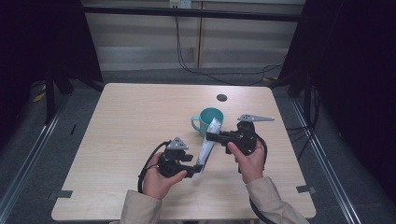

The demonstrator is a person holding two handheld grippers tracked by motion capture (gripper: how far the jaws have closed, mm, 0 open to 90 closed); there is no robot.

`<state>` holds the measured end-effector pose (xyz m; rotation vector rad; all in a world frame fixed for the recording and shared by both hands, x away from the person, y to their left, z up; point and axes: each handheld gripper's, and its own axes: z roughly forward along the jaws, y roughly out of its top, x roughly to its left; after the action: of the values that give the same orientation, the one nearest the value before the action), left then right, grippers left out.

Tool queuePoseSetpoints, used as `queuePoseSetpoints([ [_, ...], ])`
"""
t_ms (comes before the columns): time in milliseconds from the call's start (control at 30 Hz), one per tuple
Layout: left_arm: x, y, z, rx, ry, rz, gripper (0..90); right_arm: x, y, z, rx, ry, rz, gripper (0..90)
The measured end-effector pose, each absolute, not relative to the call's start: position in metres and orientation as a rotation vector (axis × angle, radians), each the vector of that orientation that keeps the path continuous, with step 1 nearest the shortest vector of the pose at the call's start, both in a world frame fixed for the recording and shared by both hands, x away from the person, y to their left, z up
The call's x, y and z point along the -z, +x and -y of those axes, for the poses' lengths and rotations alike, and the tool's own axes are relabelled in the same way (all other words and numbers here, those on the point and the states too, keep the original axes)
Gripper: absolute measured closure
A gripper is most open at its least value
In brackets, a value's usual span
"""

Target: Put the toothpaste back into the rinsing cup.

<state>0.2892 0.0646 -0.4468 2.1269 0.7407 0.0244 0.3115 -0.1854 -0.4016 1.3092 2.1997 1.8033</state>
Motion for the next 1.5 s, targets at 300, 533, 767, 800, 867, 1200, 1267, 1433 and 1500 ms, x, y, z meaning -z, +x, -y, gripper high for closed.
queuePoseSetpoints([
  [300,0.468,0.293,-0.082,-0.059,2.173,-0.733,32.0,0.387,0.311,0.201,-1.751,1.26,-2.156,73.5],
  [533,0.481,0.295,-0.093,-0.082,2.211,-0.747,28.2,0.382,0.313,0.208,-1.737,1.249,-2.137,73.5],
  [767,0.492,0.297,-0.103,-0.114,2.234,-0.779,26.0,0.377,0.314,0.211,-1.718,1.23,-2.137,73.5],
  [800,0.493,0.297,-0.104,-0.127,2.238,-0.779,25.3,0.376,0.315,0.211,-1.717,1.228,-2.134,73.6],
  [867,0.495,0.297,-0.105,-0.135,2.248,-0.781,24.5,0.375,0.316,0.212,-1.722,1.223,-2.134,73.6],
  [1200,0.501,0.295,-0.109,-0.221,2.285,-0.729,21.6,0.371,0.321,0.214,-1.713,1.214,-2.132,73.6],
  [1267,0.503,0.294,-0.11,-0.232,2.281,-0.712,20.8,0.368,0.322,0.214,-1.706,1.208,-2.129,73.6],
  [1433,0.506,0.291,-0.111,-0.251,2.267,-0.687,17.3,0.362,0.324,0.214,-1.706,1.195,-2.121,73.6],
  [1500,0.507,0.291,-0.112,-0.254,2.258,-0.679,17.2,0.36,0.324,0.214,-1.698,1.187,-2.119,73.6],
])
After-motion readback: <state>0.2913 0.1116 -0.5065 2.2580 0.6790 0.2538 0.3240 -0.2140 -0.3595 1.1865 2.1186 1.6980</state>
